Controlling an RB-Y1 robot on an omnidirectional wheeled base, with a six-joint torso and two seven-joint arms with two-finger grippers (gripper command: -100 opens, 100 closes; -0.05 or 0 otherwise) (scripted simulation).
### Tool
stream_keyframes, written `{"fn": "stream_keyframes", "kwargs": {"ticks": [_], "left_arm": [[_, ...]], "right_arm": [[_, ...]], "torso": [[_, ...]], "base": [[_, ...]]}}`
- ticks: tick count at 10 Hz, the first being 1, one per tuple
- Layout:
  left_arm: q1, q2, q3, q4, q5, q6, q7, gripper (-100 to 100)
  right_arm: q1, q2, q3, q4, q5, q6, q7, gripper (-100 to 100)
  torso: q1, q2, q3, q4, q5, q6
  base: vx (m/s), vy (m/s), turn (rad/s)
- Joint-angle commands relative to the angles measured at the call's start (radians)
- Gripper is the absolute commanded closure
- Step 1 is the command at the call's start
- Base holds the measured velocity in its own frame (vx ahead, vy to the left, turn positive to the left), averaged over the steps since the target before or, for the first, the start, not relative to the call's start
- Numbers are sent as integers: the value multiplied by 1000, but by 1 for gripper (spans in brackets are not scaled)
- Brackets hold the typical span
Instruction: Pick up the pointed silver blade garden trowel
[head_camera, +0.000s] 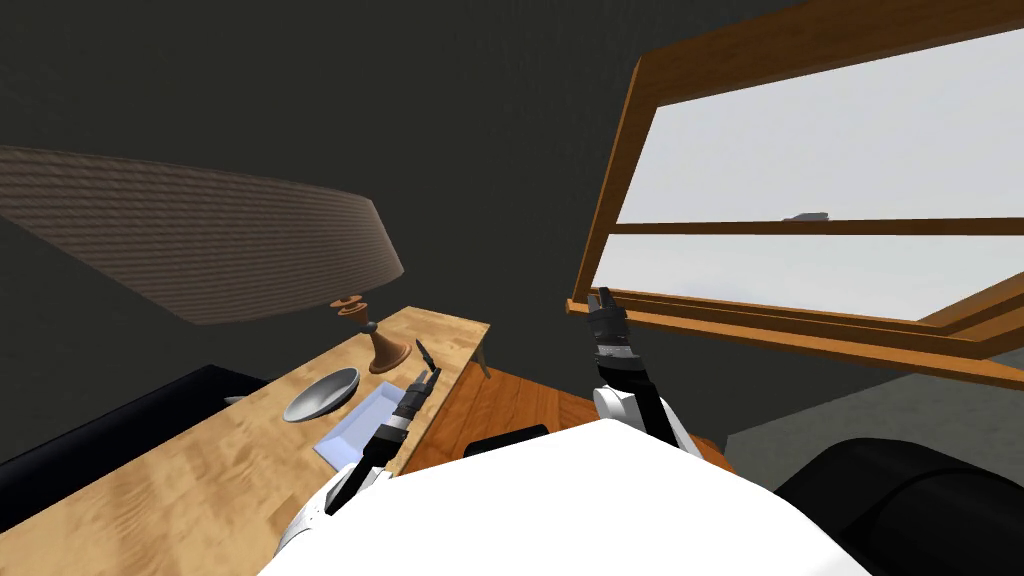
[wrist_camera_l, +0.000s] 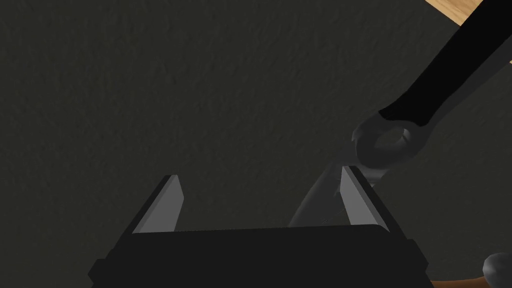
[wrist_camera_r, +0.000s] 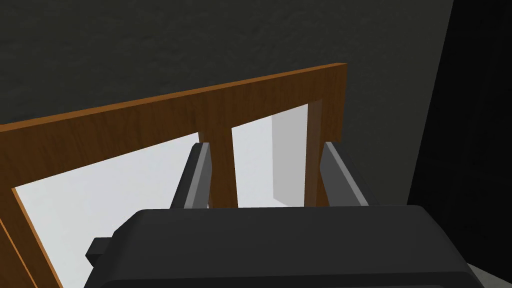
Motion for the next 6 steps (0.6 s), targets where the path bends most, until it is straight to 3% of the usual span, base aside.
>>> {"fn": "stream_keyframes", "kwargs": {"ticks": [1,3,6], "left_arm": [[-11,7,-7,48,5,-15,-13,-100],[-29,22,-19,97,14,-32,-35,-100],[-76,57,-49,223,36,-76,-90,-100]], "right_arm": [[0,0,0,0,0,0,0,0],[0,0,0,0,0,0,0,0],[0,0,0,0,0,0,0,0]], "torso": [[0,0,0,0,0,0],[0,0,0,0,0,0],[0,-1,0,0,0,0]], "base": [[-10,38,-98],[-3,34,-121],[3,48,-232]]}}
